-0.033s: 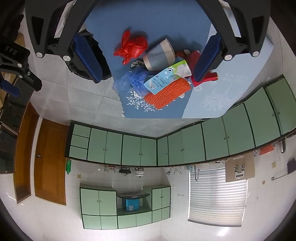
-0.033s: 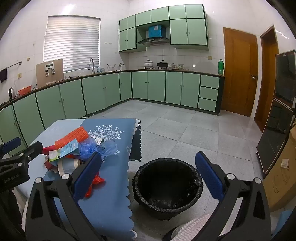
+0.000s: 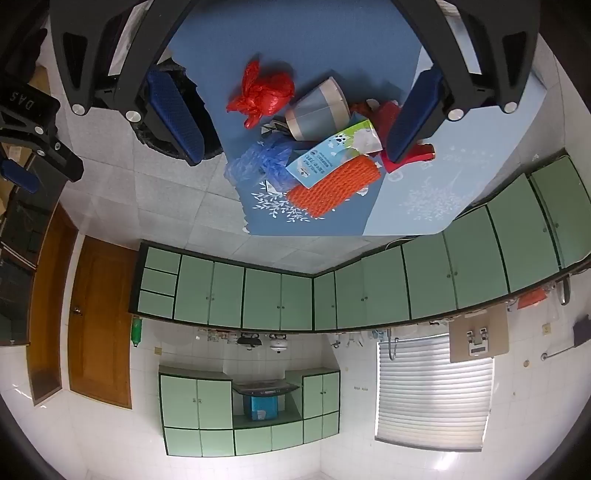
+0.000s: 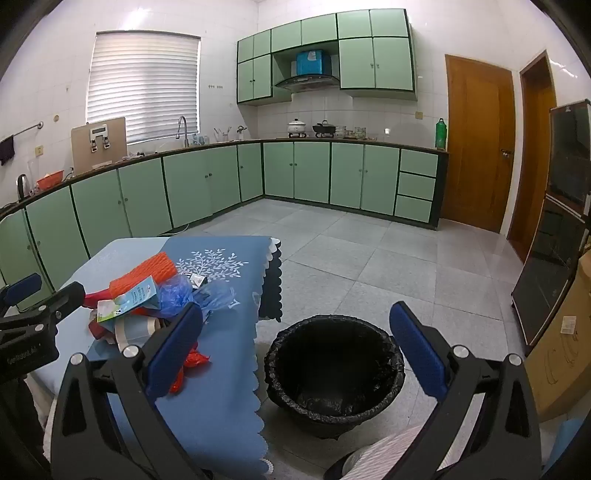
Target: Collect trash
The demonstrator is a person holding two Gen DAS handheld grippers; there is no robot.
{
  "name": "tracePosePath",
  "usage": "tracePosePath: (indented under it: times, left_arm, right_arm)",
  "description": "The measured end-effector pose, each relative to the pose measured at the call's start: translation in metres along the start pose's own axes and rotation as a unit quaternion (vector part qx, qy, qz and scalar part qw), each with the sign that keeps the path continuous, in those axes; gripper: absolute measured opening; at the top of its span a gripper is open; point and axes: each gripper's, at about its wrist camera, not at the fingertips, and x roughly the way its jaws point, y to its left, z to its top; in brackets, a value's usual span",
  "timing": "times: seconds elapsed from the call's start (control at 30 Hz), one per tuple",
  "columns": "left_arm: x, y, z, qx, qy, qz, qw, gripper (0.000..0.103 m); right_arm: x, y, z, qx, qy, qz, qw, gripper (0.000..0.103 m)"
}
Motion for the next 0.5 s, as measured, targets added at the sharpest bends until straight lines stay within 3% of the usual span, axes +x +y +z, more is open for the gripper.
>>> tracePosePath:
  times: [0.5]
  left_arm:
    - [-0.0001, 0.0, -0.0001, 0.002, -0.002, 0.0, 1.0, 0.097]
  right_arm:
    - [0.0017, 0.0006, -0.0009, 0.002, 0.001, 0.0, 1.0, 0.098]
